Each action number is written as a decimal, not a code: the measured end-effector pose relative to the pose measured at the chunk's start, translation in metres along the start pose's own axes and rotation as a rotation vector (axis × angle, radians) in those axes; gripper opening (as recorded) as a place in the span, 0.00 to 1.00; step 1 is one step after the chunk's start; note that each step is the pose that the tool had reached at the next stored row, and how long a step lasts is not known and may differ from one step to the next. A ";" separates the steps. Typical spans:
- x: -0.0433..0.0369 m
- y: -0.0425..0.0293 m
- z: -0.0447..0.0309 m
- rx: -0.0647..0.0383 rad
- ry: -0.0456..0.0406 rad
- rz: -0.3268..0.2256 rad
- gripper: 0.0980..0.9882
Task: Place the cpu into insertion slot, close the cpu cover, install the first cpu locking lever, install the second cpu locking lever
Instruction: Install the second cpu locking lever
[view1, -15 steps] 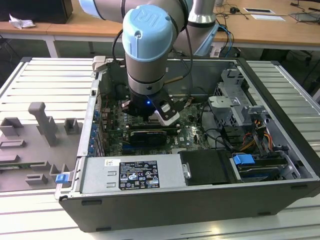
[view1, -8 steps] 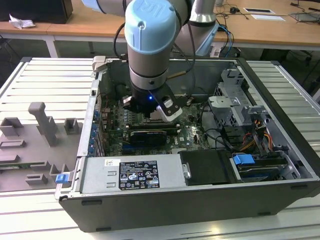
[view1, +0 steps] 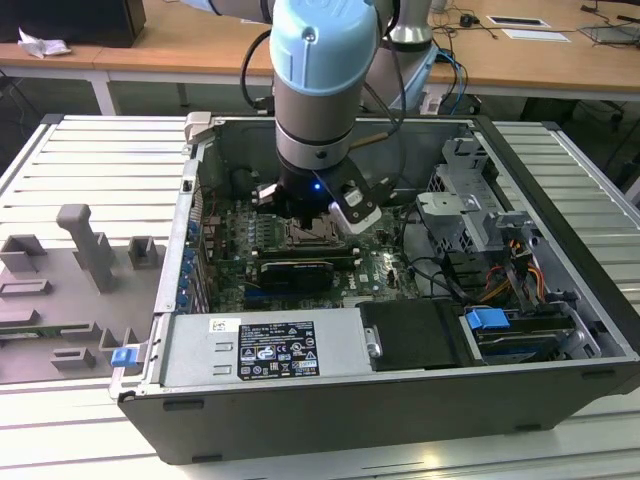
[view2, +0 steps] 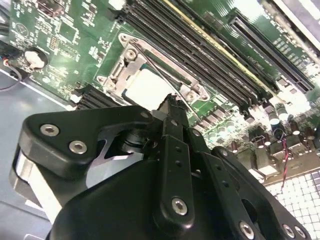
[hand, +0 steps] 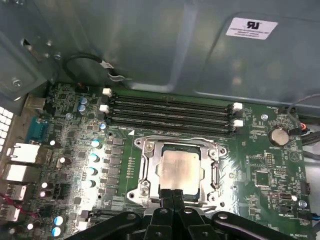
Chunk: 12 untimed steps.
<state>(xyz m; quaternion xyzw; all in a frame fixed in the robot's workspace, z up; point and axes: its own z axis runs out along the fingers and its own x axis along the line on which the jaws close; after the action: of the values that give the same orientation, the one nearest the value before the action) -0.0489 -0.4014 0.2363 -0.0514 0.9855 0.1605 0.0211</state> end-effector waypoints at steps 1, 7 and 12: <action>-0.0002 0.0004 -0.0011 0.000 -0.0002 0.000 0.01; -0.0025 0.0023 -0.0074 -0.003 -0.0007 0.000 0.01; -0.0032 -0.0022 -0.0090 -0.009 -0.0011 0.000 0.01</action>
<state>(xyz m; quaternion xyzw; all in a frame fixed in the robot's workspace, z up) -0.0457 -0.4061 0.2443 -0.0512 0.9847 0.1650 0.0214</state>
